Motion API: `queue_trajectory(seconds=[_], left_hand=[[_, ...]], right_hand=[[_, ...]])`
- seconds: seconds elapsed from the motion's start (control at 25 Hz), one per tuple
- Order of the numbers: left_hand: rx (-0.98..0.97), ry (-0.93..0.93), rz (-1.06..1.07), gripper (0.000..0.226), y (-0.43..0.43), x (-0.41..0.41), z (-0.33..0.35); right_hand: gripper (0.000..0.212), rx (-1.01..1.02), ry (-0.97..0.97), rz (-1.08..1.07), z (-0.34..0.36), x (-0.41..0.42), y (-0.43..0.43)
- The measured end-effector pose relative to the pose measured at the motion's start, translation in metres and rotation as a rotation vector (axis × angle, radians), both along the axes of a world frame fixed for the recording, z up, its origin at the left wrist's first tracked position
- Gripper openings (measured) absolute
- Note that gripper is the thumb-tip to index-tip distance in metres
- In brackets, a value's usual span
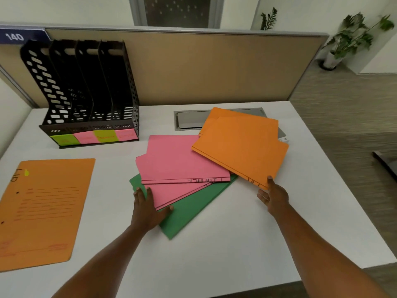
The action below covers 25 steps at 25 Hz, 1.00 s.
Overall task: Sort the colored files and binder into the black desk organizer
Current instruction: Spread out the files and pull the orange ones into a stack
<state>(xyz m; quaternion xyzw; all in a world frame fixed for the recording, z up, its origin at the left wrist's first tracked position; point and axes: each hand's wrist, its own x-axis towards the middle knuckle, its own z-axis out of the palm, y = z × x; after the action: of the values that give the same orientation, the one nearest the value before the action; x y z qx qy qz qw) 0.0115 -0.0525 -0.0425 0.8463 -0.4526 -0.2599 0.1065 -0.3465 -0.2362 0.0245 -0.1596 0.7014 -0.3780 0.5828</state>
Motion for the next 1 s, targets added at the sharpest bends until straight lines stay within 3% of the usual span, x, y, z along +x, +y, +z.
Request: queue_trajectory(seconds=[0.24, 0.4, 0.52, 0.68, 0.76, 0.84, 0.92, 1.0], left_hand=[[0.005, 0.003, -0.027, 0.142, -0.003, -0.029, 0.004], [-0.034, 0.041, 0.003, 0.122, -0.007, -0.041, 0.013], [-0.172, -0.102, -0.006, 0.111, -0.026, -0.043, 0.041], [-0.448, -0.267, -0.256, 0.107, -0.072, -0.039, 0.106], [-0.545, -0.260, -0.382, 0.089, -0.089, -0.039, 0.139], [-0.716, -0.175, -0.427, 0.051, -0.092, -0.039, 0.163], [-0.867, -0.020, -0.325, 0.023, -0.087, -0.037, 0.181], [-0.933, 0.163, -0.148, 0.010, -0.080, -0.030, 0.196]], right_hand=[[0.035, -0.029, -0.033, -0.006, 0.009, 0.003, -0.024], [0.010, -0.097, -0.120, 0.113, 0.027, 0.022, -0.009], [0.009, -0.206, -0.146, 0.224, 0.057, 0.041, 0.006], [0.010, -0.324, -0.129, 0.309, 0.126, 0.064, 0.019], [0.009, -0.380, -0.165, 0.352, 0.165, 0.075, 0.025], [0.011, -0.423, -0.219, 0.371, 0.200, 0.084, 0.029], [0.026, -0.463, -0.289, 0.409, 0.225, 0.092, 0.030], [0.053, -0.501, -0.236, 0.445, 0.231, 0.103, 0.027]])
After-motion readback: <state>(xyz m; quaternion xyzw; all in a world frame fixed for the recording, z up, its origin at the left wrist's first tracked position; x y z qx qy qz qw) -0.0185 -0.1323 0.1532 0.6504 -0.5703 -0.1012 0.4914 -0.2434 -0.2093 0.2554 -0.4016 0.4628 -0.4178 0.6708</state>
